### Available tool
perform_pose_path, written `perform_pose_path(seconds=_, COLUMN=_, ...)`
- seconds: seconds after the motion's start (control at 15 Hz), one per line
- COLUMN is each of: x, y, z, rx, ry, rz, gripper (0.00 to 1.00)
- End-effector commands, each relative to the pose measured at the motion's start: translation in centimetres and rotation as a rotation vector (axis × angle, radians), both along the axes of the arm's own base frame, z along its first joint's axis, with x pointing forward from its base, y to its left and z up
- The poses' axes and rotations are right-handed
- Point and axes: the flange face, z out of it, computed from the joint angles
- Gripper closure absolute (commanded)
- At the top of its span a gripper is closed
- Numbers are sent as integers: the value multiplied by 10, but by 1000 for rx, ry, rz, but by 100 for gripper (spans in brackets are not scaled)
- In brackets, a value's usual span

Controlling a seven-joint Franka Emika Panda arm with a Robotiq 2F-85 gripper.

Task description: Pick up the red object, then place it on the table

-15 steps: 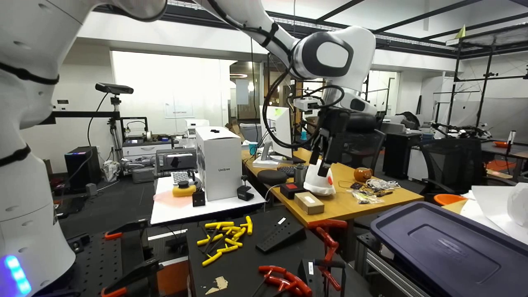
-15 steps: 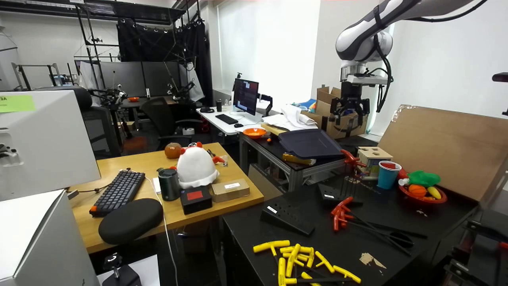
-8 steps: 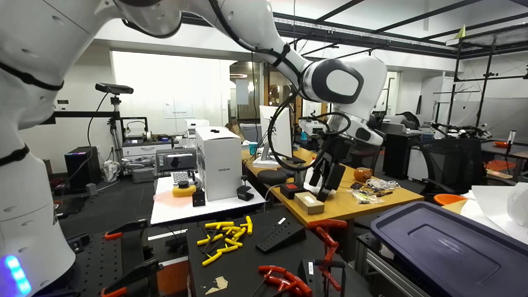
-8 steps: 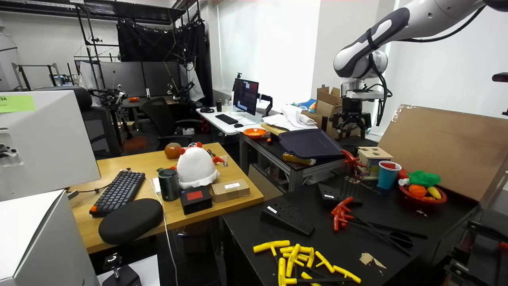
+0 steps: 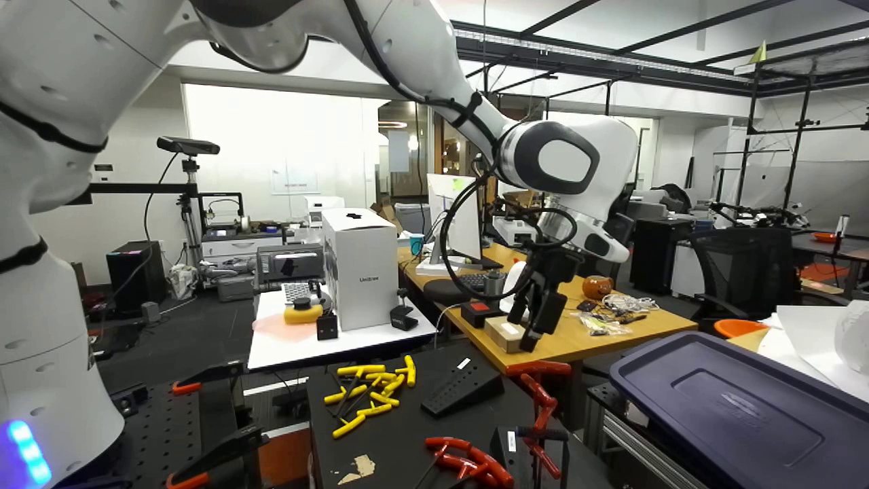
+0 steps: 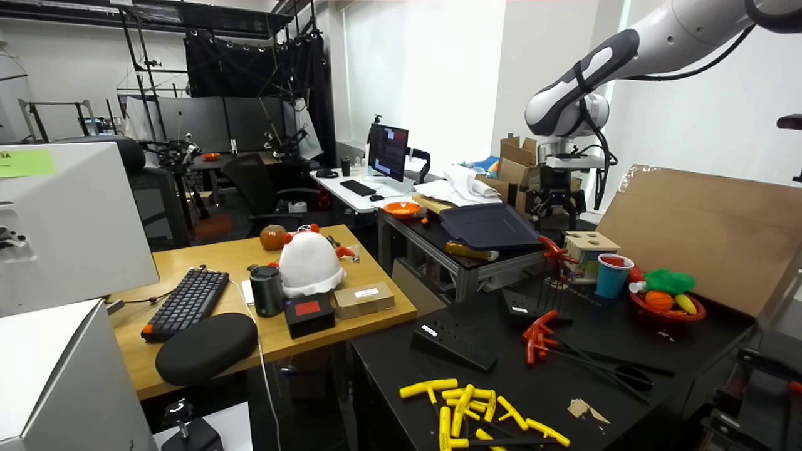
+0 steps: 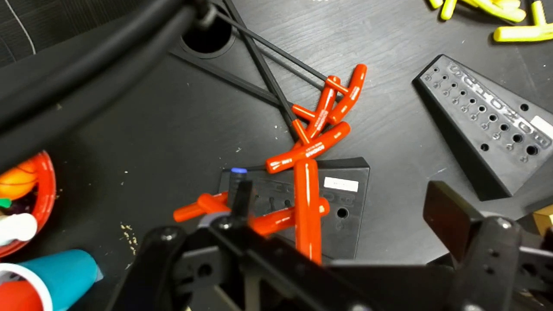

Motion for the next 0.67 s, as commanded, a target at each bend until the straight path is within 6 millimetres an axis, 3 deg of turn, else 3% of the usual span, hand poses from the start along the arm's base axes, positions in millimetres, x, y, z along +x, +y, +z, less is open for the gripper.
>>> perform_pose_path(seconds=0.0, x=13, y=2, z=-7, rx=-3, ry=-47, rz=8, gripper=0)
perform_pose_path(seconds=0.6, x=17, y=-8, z=-29, rx=-19, ry=-61, rz=-7, gripper=0)
